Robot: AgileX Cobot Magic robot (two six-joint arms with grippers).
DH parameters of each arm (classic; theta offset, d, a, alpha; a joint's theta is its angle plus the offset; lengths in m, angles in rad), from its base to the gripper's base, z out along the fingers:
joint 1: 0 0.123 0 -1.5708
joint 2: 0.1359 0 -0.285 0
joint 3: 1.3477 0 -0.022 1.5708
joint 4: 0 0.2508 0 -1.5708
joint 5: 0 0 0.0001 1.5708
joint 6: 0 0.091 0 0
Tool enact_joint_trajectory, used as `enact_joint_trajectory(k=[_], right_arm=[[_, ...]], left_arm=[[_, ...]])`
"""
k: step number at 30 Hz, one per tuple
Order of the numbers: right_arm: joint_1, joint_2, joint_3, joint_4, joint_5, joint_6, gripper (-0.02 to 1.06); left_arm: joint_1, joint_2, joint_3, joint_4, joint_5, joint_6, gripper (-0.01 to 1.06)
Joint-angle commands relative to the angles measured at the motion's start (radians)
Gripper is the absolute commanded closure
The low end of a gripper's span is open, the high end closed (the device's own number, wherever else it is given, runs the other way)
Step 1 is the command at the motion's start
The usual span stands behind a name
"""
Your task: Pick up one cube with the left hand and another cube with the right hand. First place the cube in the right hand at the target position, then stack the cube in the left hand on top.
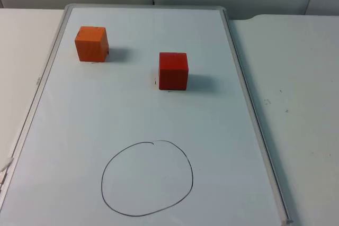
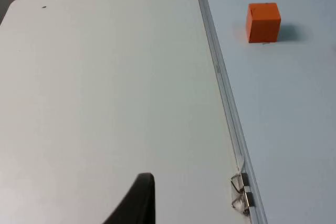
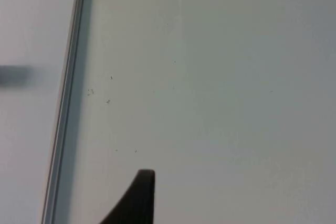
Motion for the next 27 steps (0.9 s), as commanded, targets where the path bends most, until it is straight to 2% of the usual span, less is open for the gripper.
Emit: enact_joint_trajectory(k=[1, 4, 7, 8, 9, 12, 13, 17, 27], right_arm=[[-0.006, -0.004, 0.005, 0.004, -0.008, -0.004, -0.01], [-0.006, -0.004, 0.005, 0.004, -0.008, -0.004, -0.01], [-0.006, -0.004, 0.005, 0.004, -0.008, -0.004, -0.01], [-0.006, -0.004, 0.005, 0.004, -0.008, -0.004, -0.01], [-0.006, -0.004, 0.005, 0.004, -0.008, -0.004, 0.0], [-0.006, -0.004, 0.005, 0.004, -0.008, -0.004, 0.0], [-0.006, -0.004, 0.005, 0.004, -0.008, -0.004, 0.0], [-0.006, -0.004, 0.005, 0.004, -0.008, -0.004, 0.0], [-0.006, -0.004, 0.005, 0.004, -0.008, -0.004, 0.0]], left_arm=[[-0.007, -0.003, -0.014, -0.013, -0.026, -0.003, 0.0], [-0.007, 0.026, -0.025, -0.016, -0.039, -0.003, 0.0], [-0.007, 0.081, -0.057, -0.027, -0.117, -0.003, 0.0], [-0.007, 0.081, -0.057, -0.027, -0.117, -0.003, 0.0], [-0.007, 0.118, -0.075, -0.033, -0.179, -0.003, 0.0], [-0.007, 0.209, -0.111, -0.046, -0.299, -0.003, 0.0], [-0.007, 0.209, -0.111, -0.046, -0.299, -0.003, 0.0], [-0.007, 0.381, -0.186, -0.064, -0.403, 0.002, 0.0], [-0.007, 0.727, -0.403, -0.121, -0.519, 0.154, 0.0]])
